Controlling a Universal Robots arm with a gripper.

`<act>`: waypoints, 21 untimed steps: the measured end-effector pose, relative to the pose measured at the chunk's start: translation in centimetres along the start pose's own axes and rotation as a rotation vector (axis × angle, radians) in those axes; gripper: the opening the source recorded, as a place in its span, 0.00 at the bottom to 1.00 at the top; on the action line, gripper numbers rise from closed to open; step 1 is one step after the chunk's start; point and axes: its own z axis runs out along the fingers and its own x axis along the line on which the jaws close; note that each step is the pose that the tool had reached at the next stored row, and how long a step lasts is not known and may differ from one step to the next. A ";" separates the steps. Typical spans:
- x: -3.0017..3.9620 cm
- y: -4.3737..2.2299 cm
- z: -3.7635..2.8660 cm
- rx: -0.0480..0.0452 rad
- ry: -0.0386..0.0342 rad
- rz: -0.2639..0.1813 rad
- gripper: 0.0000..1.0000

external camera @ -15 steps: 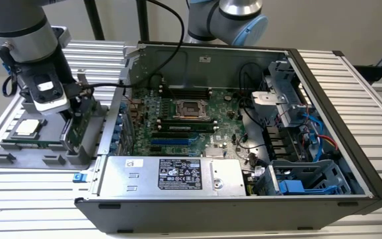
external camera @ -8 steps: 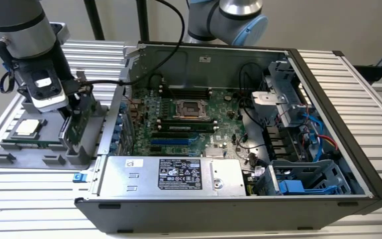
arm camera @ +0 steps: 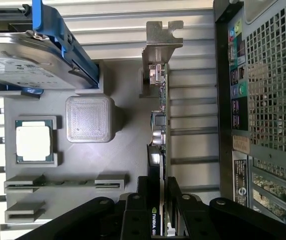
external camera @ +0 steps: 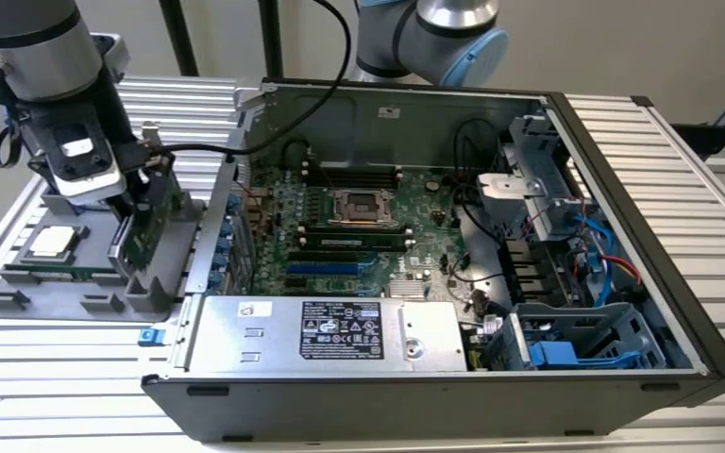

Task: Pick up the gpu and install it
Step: 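Pick up the gpu and move the gpu toward the slot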

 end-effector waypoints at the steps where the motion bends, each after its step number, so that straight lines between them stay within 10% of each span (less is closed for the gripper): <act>1: 0.00 0.00 -0.10 0.0000 0.0000 0.000 0.00; 21: -0.03 0.11 -2.38 0.0001 0.0001 0.000 0.00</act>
